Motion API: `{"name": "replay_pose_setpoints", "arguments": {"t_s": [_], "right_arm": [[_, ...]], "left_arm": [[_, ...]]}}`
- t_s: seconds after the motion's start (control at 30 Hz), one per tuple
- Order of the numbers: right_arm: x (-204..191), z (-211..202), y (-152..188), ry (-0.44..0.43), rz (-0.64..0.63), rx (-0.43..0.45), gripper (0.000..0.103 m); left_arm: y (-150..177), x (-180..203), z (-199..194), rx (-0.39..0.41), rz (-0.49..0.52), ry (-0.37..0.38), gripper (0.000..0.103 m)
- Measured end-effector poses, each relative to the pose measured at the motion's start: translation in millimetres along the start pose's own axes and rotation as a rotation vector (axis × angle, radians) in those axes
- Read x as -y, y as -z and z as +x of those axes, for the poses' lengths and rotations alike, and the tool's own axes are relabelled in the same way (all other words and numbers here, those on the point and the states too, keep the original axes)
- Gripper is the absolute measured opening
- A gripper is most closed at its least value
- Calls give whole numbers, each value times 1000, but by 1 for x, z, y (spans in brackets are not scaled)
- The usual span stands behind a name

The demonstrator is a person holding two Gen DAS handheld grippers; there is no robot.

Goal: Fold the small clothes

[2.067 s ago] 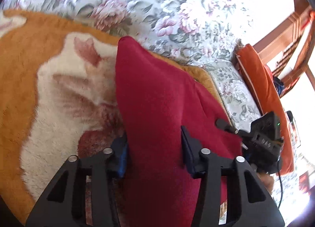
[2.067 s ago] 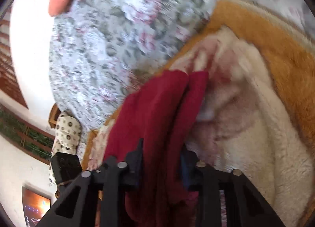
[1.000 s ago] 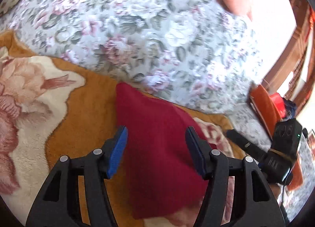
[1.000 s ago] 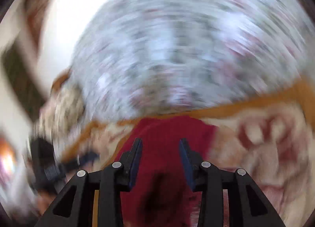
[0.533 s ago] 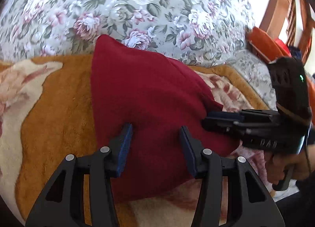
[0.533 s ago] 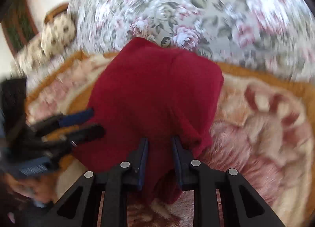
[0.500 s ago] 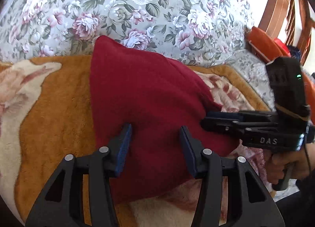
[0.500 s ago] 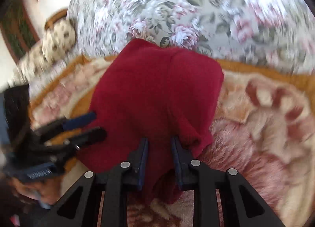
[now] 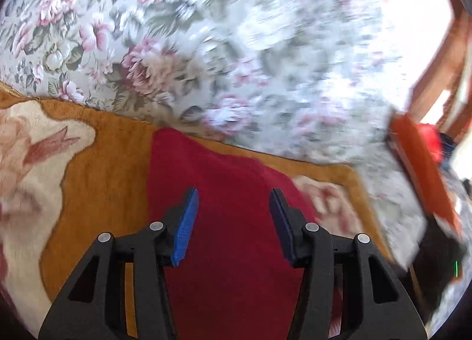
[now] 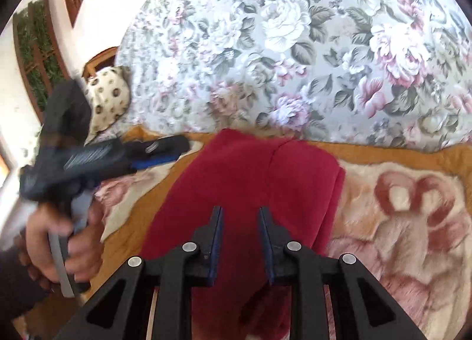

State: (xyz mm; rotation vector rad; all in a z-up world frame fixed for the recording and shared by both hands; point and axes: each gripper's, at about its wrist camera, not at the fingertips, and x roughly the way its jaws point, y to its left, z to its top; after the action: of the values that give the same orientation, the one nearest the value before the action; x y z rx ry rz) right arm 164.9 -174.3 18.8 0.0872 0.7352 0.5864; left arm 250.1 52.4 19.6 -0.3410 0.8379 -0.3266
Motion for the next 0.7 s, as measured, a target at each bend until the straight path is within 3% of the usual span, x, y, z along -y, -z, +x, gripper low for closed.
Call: {"name": "replay_pose_setpoints", "arguments": {"t_s": [0.07, 0.13, 0.37, 0.53, 0.57, 0.63, 0.7], "right_arm": [[4, 22, 5, 82, -6, -95, 22], [3, 26, 7, 111, -22, -97, 22], [9, 29, 10, 67, -4, -109, 22], [5, 31, 14, 77, -13, -105, 23], [5, 29, 13, 75, -13, -102, 24], [7, 26, 10, 62, 5, -95, 23], [6, 20, 7, 55, 7, -85, 23]], "left_arm": [[-9, -3, 38, -115, -13, -38, 49], [-6, -8, 74, -212, -2, -110, 49], [-11, -17, 89, -231, -2, -104, 51], [-9, -7, 79, -216, 43, -138, 51], [-10, 0, 65, -184, 57, -148, 51], [-5, 12, 30, -85, 58, -108, 51], [12, 20, -2, -40, 53, -51, 51]]}}
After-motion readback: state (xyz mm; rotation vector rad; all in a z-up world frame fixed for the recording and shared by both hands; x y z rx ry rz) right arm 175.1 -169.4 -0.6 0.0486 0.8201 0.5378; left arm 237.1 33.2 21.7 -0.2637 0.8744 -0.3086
